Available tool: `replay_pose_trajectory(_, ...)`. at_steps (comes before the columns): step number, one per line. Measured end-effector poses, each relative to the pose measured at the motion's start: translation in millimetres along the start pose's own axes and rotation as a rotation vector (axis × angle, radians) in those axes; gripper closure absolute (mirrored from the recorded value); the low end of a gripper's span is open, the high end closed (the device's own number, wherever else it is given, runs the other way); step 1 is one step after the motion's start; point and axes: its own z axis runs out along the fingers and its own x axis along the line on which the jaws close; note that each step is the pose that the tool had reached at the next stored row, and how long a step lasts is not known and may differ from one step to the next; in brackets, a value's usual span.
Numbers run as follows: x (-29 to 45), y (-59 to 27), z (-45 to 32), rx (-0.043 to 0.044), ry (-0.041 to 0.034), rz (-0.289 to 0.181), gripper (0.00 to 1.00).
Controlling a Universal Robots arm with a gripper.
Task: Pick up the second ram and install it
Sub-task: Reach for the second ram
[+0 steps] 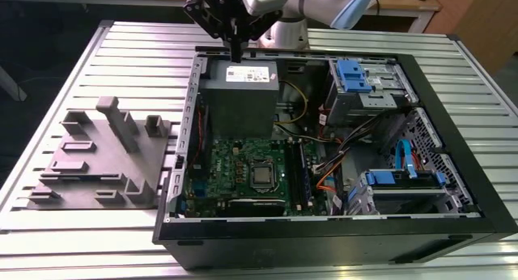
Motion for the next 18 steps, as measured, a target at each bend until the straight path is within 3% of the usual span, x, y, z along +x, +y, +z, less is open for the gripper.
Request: replay_pose_trajectory(18, 29.7, -2.2, -0.8, -0.0004, -0.0046, 0.0, 0.93)
